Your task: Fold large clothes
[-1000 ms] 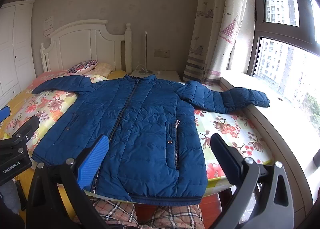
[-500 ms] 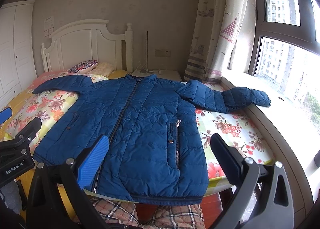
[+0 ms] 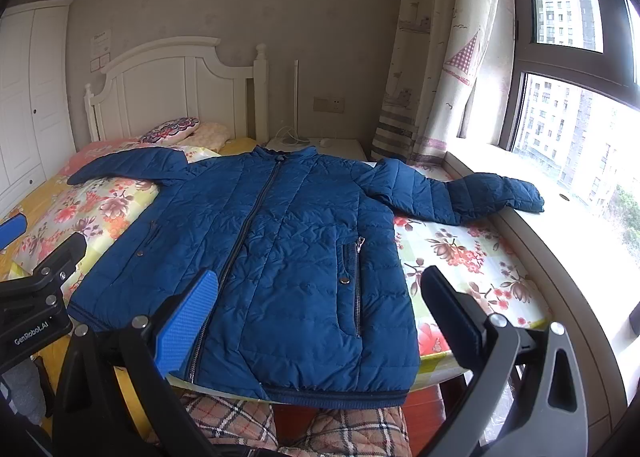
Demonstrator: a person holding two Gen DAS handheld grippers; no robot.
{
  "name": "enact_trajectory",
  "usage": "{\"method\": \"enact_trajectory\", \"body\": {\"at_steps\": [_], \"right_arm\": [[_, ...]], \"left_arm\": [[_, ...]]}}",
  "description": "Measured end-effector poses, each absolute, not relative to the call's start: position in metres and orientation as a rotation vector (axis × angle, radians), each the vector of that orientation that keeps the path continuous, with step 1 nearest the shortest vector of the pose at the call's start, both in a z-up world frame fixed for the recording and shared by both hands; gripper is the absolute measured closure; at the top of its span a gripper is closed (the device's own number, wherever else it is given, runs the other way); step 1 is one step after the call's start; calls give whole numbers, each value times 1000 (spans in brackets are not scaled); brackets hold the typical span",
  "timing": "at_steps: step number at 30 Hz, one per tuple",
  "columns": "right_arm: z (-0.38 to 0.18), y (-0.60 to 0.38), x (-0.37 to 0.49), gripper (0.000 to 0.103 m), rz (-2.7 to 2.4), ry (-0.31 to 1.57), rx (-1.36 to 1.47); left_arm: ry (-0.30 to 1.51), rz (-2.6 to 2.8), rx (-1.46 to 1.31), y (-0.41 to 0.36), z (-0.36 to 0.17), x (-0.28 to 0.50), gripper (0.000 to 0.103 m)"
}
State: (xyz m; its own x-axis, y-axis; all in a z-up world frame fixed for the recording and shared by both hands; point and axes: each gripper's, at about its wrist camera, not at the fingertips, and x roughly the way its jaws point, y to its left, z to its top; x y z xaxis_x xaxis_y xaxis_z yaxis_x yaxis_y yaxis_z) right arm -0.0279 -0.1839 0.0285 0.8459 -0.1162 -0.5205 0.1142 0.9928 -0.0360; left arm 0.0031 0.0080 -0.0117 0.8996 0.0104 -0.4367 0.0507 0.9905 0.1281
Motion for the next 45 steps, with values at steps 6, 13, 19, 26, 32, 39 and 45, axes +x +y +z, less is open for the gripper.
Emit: {"method": "enact_trajectory", "body": {"at_steps": [6,13,19,26,32,39,45], "right_arm": [[25,-181,-27,2,-118,552,-4],[26,-181,-27,2,-116,552,-3],[25,-182,-26,2,-115,554,-1],[24,-181,-26,2,-114,556,-1],[22,-180,-26,2,-111,558,-1],[13,-181,-21,2,-101,586,-3],[6,-196,3,2,15,548,31]], "left_arm": [[455,-20,137,9,-13,4,5],[458,-20,134,11,-15,3,5],[459,-17,132,13,-17,3,5],[460,-16,130,14,-17,3,5],[464,-17,129,15,-17,4,5],[485,-15,131,14,-20,12,5],[524,-72,120,-1,-19,54,5]]}}
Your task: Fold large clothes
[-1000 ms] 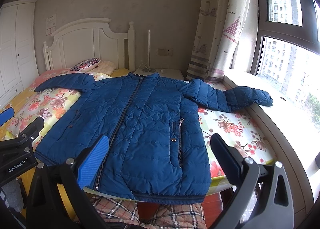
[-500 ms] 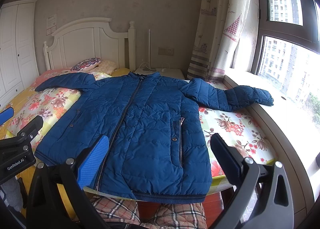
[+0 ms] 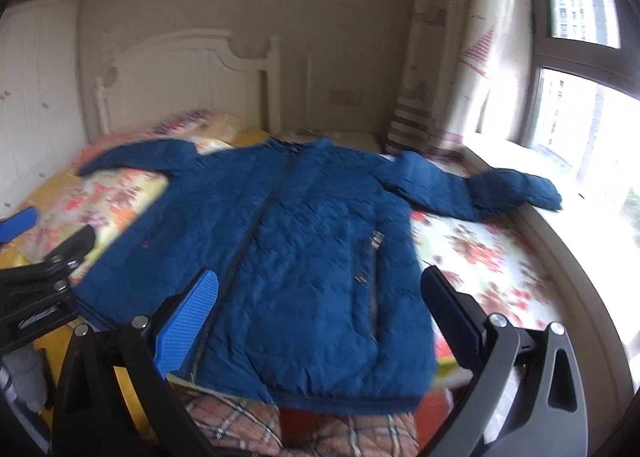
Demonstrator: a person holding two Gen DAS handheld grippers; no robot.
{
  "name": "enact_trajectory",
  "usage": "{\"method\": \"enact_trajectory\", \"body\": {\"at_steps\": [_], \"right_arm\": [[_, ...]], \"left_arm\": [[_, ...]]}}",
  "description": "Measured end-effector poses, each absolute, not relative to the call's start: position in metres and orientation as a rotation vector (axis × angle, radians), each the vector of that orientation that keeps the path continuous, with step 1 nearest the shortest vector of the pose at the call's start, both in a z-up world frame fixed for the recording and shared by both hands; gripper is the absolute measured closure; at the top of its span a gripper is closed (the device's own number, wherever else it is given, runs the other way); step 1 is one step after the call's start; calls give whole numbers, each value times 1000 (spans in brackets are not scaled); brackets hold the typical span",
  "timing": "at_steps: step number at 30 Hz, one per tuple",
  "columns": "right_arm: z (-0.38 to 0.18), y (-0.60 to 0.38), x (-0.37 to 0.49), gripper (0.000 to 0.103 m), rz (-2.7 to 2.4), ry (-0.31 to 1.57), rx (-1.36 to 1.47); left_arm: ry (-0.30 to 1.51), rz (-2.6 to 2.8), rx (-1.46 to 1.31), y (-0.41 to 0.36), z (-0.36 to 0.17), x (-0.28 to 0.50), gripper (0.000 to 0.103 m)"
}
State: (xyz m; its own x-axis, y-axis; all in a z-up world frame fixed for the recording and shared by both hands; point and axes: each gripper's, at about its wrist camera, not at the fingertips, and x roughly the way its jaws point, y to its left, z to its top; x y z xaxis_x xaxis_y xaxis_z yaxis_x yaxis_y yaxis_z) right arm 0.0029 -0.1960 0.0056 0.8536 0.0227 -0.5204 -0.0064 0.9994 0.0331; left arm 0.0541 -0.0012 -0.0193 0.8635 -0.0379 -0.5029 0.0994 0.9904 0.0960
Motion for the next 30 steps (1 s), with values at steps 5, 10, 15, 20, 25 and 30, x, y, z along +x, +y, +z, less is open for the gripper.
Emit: {"method": "enact_trajectory", "body": {"at_steps": [5,10,15,20,25,30], "right_arm": [[-23,-244,73,2,-89,640,81],[-51,-326,134,2,-251,691,191],[-75,-445,181,2,-443,681,365],[-106,-542,232,8,-578,714,520],[-125,-580,270,23,-646,742,564],[-92,-564,284,86,-613,571,506]], "left_arm": [[696,-153,62,-21,-45,164,5],[710,-107,71,-21,-66,244,5],[762,-80,91,0,-98,292,5],[840,-85,107,14,-136,326,5],[922,-132,28,27,-159,340,4],[927,-104,68,20,-165,341,4]]}}
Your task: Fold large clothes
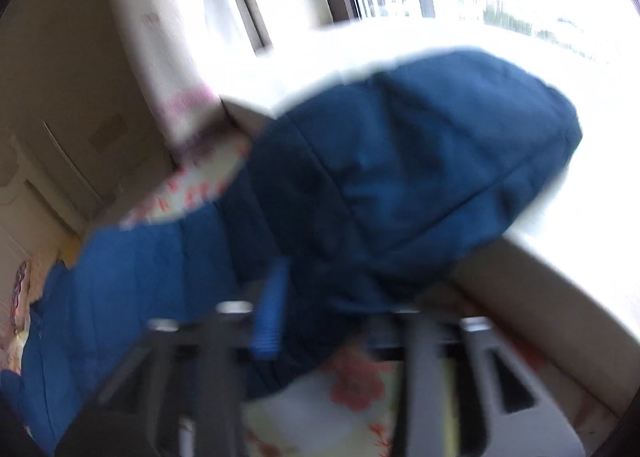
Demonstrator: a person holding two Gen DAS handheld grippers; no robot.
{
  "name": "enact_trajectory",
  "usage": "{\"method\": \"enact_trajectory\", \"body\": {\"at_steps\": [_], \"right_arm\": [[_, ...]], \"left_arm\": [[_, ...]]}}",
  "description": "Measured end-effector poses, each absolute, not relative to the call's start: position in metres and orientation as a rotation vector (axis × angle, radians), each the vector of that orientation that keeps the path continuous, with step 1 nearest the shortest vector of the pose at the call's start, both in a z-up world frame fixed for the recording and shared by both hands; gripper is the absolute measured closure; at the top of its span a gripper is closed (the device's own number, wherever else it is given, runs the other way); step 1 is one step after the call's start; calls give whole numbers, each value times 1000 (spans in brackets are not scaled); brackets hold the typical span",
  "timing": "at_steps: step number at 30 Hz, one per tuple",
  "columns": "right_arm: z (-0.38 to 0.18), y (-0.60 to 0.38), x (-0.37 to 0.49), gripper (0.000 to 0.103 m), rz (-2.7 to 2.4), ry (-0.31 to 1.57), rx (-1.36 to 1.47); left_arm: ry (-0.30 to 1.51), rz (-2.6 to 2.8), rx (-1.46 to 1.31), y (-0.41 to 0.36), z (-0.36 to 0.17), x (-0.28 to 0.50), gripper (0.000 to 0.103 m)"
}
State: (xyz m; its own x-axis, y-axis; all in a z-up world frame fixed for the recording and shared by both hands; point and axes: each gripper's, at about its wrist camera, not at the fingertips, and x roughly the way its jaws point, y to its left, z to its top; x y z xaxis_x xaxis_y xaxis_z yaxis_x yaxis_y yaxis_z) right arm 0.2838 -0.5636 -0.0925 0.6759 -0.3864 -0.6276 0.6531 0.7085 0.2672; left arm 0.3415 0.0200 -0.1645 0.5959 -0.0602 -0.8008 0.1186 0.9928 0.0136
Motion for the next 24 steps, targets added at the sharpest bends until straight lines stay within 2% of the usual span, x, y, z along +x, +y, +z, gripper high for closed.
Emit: {"method": "enact_trajectory", "body": {"at_steps": [4,7,10,12,13,14,15,16,17,20,22,24], "right_arm": [[-38,-470,321,88,-397,490,277],[-20,-375,348,89,-155,474,140],[-30,-295,370,89,49,537,73],[-58,-242,391,86,169,636,27],[-70,-228,398,83,199,683,6],[-93,-210,408,74,242,764,-12],[-111,-199,409,59,276,833,-13],[-135,-192,415,51,316,941,-5],[-141,-189,410,46,313,937,-23],[-135,-199,390,36,351,941,-7],[-122,-218,369,36,370,943,36],[-107,-239,341,30,382,918,67]], "left_arm": [[947,-94,23,24,-165,352,4],[948,-89,31,22,-165,352,4],[943,-100,16,25,-165,351,4],[939,-106,5,26,-164,350,4],[938,-108,1,27,-164,351,4],[937,-108,1,27,-164,350,4],[937,-108,1,26,-164,350,4],[937,-109,0,26,-164,351,4],[936,-109,0,26,-165,350,4],[935,-109,-1,27,-164,349,4],[934,-109,-3,28,-164,349,4],[931,-112,-9,29,-164,347,4]]}}
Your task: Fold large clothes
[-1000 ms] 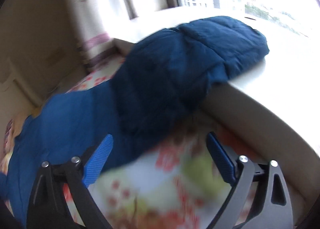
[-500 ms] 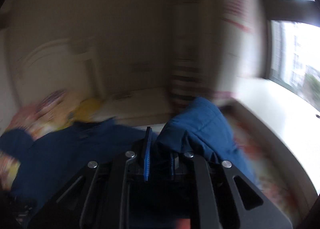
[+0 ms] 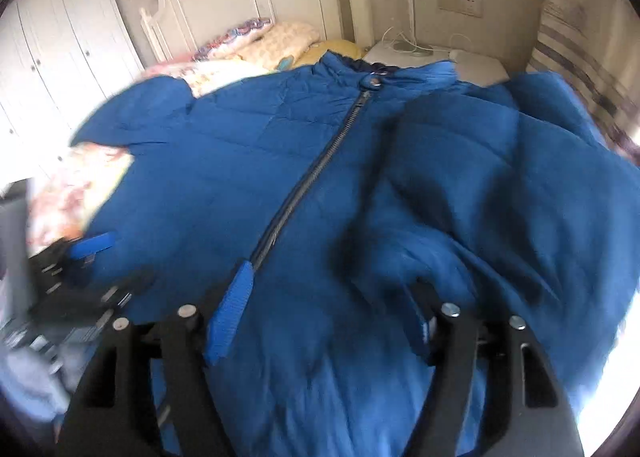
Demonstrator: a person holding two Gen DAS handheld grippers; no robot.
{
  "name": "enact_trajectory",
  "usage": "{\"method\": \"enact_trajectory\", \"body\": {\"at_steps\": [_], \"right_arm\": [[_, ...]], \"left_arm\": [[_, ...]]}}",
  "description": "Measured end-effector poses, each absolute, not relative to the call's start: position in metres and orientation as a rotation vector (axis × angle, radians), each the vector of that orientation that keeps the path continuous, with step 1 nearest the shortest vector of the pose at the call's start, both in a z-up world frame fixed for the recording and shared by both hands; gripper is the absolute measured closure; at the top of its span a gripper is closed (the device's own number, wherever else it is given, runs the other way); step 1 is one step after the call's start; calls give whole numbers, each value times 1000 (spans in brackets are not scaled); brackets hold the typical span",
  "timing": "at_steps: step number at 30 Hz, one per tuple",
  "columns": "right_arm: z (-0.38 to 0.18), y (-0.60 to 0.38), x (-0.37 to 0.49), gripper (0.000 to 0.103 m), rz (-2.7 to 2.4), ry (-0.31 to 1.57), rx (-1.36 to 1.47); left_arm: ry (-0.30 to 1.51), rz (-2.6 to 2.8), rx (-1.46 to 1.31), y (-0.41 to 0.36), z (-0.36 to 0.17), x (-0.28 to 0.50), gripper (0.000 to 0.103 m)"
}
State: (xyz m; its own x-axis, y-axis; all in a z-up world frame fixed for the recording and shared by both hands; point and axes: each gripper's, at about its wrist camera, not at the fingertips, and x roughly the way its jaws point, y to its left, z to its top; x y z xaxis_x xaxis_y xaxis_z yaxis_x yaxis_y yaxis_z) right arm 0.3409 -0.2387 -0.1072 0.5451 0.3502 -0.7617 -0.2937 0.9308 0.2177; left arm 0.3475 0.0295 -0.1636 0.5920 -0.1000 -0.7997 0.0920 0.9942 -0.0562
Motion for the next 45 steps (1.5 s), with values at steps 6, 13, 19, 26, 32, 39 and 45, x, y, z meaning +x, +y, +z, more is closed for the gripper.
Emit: {"method": "enact_trajectory", "body": {"at_steps": [6,13,19,26,32,39,45], "right_arm": [[-114,-316,248,29,317,861,264],[-136,-366,218,41,168,782,489],[-138,-355,205,40,120,809,413],[-142,-353,204,40,114,798,398],[-145,-357,200,39,123,790,418],[-147,-360,202,37,135,792,430],[-147,-358,205,34,135,801,422]], "left_arm": [[868,-105,62,2,-144,336,5],[642,-380,376,-149,-101,314,5],[494,-529,759,-256,-117,309,5],[518,-641,906,-294,-144,313,70],[572,-667,256,-207,-74,346,90],[611,-530,-466,-3,-75,382,90],[795,-379,-641,75,-145,400,88]]}}
